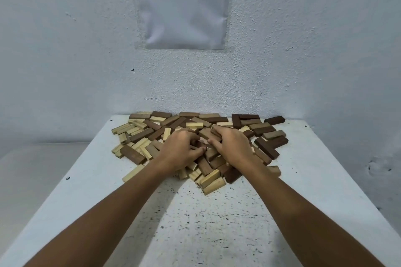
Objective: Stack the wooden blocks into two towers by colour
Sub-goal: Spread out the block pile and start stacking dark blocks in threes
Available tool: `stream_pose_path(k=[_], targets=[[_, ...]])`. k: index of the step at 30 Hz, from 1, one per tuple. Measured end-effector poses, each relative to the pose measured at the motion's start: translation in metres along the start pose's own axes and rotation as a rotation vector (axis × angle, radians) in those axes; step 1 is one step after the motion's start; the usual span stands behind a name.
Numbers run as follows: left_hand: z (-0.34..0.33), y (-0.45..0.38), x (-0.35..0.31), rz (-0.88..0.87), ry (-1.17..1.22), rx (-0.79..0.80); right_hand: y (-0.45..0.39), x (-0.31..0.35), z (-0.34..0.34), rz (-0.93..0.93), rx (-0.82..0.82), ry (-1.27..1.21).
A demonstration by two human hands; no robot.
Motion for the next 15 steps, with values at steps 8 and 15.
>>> stream_pose_path(k=[8, 15], targets=[[0.020, 0.001, -0.015, -0.051, 0.055, -0.075, 0.003, 0.000, 0.015, -0.040, -0.095, -0.113], [0.038, 0.035, -0.027, -0.121, 0.093, -0.007, 0.026, 0.004, 0.017, -0.055, -0.030, -0.209]])
Point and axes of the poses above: each hand's wrist, its own y-axis away from the middle knuckle, its own z-axis out of the back of the hand, x = y × z, the point moved 5 cm from there along -y, towards the middle knuckle, and after that the axes turned 6 degrees about -x, right-handed, at the moved point
